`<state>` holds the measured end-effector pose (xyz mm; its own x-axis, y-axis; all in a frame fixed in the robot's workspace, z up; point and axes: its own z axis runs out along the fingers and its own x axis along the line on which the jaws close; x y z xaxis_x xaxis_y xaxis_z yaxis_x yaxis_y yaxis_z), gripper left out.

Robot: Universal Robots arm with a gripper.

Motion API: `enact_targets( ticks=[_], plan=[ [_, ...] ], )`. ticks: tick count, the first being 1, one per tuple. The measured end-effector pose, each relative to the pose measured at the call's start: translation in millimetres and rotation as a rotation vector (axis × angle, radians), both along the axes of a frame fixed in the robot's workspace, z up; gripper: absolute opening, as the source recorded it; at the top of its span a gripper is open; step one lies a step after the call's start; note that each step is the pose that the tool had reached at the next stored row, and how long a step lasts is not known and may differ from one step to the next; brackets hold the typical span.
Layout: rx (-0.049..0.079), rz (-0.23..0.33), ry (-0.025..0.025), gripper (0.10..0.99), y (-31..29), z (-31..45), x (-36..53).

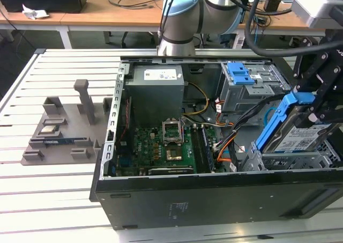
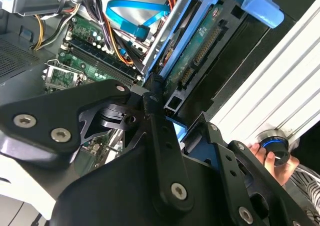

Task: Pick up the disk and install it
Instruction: 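Insert the disk into the insertion slot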

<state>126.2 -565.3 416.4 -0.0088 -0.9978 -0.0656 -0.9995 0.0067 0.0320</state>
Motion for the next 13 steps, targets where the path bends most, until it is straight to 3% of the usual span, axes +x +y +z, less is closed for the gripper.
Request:
enact_targets(
  ticks=[13],
  plan=[
    [0.0, 0.0, 0.0001, 0.365, 0.0, -14.6, 0.0]
  ],
)
